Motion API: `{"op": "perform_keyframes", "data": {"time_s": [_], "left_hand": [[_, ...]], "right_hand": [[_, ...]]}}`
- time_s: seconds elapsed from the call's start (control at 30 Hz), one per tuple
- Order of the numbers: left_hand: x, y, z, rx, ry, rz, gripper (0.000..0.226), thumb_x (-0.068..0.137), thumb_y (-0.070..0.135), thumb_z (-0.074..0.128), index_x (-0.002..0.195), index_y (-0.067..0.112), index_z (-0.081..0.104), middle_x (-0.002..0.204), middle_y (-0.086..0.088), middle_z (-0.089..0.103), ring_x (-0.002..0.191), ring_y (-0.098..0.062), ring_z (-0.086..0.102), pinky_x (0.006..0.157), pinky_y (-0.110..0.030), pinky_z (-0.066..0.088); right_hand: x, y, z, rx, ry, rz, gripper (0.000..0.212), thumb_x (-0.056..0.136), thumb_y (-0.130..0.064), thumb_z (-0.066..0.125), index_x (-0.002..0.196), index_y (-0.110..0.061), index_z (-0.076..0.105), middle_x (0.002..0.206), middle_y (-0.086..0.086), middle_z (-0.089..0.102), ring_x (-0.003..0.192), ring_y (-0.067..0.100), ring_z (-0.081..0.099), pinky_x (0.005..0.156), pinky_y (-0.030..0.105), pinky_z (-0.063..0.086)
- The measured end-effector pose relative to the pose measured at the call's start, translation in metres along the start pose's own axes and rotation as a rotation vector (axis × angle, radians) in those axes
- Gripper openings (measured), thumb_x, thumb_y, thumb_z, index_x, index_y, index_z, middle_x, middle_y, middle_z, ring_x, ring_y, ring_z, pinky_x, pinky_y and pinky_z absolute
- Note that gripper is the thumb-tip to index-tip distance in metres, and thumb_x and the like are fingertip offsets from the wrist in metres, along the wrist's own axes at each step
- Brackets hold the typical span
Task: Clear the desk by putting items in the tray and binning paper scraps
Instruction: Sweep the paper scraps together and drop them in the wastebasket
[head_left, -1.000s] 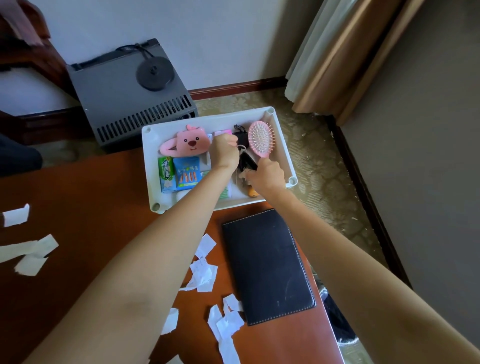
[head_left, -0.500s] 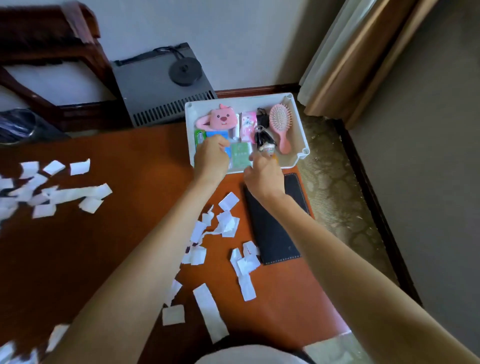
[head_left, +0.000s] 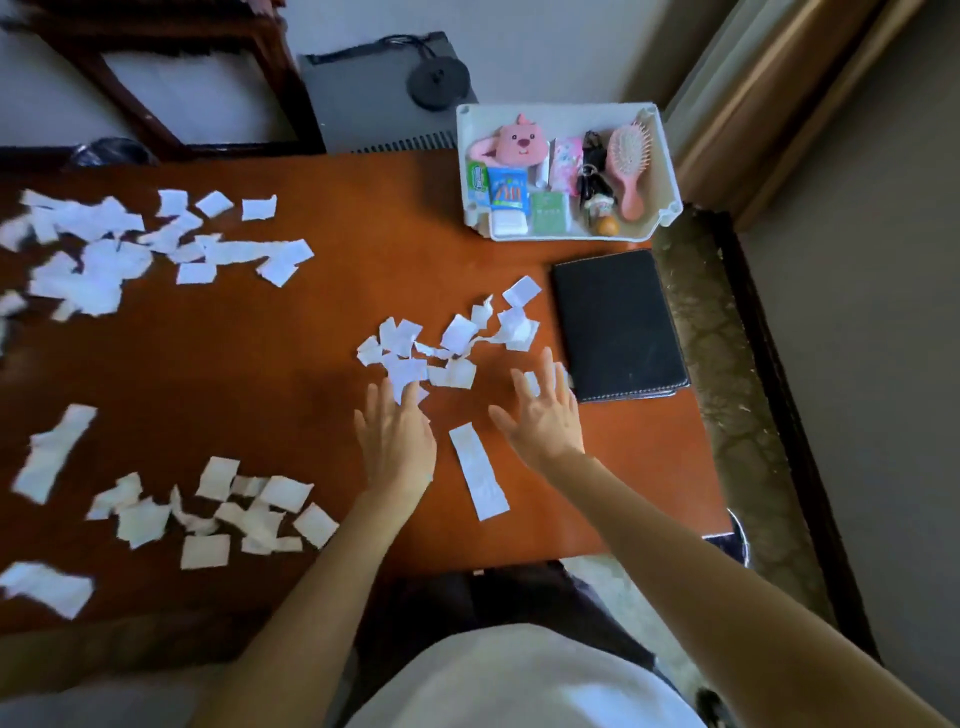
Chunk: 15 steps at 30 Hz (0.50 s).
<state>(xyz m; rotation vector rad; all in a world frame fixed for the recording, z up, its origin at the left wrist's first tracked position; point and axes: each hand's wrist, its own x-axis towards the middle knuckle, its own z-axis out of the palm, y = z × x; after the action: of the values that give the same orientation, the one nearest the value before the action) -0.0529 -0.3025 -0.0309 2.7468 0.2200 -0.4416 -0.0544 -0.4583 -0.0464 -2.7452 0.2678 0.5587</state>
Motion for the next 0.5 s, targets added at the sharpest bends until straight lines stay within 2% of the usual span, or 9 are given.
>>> {"op": "perform_keyframes", "data": {"time_s": [0.07,0.13,0.2,0.27,0.37,0.43,0.5], "left_hand": [[-0.022,-0.01,0.018,0.068,-0.049,-0.088,0.053,0.099,0.033,0.034,0.149,0.022,0.019,0.159,-0.011,0.008,0.147,-0.031,0.002,0.117,-0.052,0.009],[-0.042,-0.014,0.037,0.053,-0.086,-0.142,0.064,0.096,0.05,0.03,0.15,0.027,0.005,0.159,-0.01,-0.004,0.146,-0.034,-0.005,0.116,-0.055,0.006],[-0.056,-0.017,0.053,0.057,-0.13,-0.118,0.073,0.091,0.061,0.027,0.149,0.03,-0.005,0.158,-0.009,-0.012,0.146,-0.035,-0.009,0.116,-0.055,0.003],[-0.061,-0.021,0.065,0.1,-0.153,-0.05,0.081,0.086,0.069,0.026,0.148,0.031,-0.011,0.157,-0.01,-0.016,0.145,-0.036,-0.011,0.116,-0.055,0.001],[-0.051,-0.027,0.074,0.171,-0.117,0.018,0.086,0.085,0.071,0.028,0.149,0.028,-0.01,0.158,-0.011,-0.014,0.145,-0.036,-0.01,0.115,-0.056,-0.001],[-0.038,-0.03,0.076,0.149,-0.022,0.059,0.081,0.089,0.062,0.036,0.151,0.024,-0.001,0.158,-0.014,-0.005,0.146,-0.035,-0.004,0.115,-0.057,0.004],[-0.028,-0.037,0.076,0.113,0.158,0.128,0.076,0.089,0.049,0.049,0.15,0.018,0.015,0.157,-0.019,0.009,0.145,-0.039,0.008,0.113,-0.06,0.015]], "right_hand": [[-0.005,0.009,0.009,-0.033,-0.03,0.004,0.059,0.095,-0.05,0.038,0.145,-0.023,0.02,0.159,0.009,-0.005,0.147,0.032,-0.001,0.12,0.046,0.014],[-0.01,0.016,0.017,-0.041,-0.048,-0.019,0.059,0.097,-0.045,0.036,0.147,-0.021,0.014,0.159,0.008,-0.003,0.147,0.031,0.001,0.12,0.045,0.016],[-0.016,0.022,0.022,-0.006,-0.055,-0.081,0.053,0.099,-0.036,0.034,0.147,-0.019,0.017,0.159,0.008,0.004,0.147,0.031,0.006,0.12,0.042,0.018],[-0.024,0.024,0.026,0.049,-0.033,-0.171,0.048,0.099,-0.026,0.037,0.144,-0.016,0.025,0.156,0.008,0.018,0.142,0.031,0.021,0.116,0.04,0.026],[-0.03,0.028,0.034,0.062,0.12,-0.256,0.045,0.093,-0.019,0.05,0.137,-0.013,0.04,0.15,0.014,0.029,0.132,0.035,0.035,0.107,0.044,0.038],[-0.024,0.031,0.041,0.054,0.243,-0.253,0.05,0.088,-0.025,0.06,0.132,-0.012,0.043,0.151,0.019,0.024,0.138,0.037,0.029,0.109,0.043,0.036],[-0.015,0.032,0.046,0.036,0.301,-0.257,0.064,0.085,-0.036,0.063,0.138,-0.014,0.036,0.155,0.021,0.013,0.144,0.037,0.016,0.113,0.043,0.028]]}}
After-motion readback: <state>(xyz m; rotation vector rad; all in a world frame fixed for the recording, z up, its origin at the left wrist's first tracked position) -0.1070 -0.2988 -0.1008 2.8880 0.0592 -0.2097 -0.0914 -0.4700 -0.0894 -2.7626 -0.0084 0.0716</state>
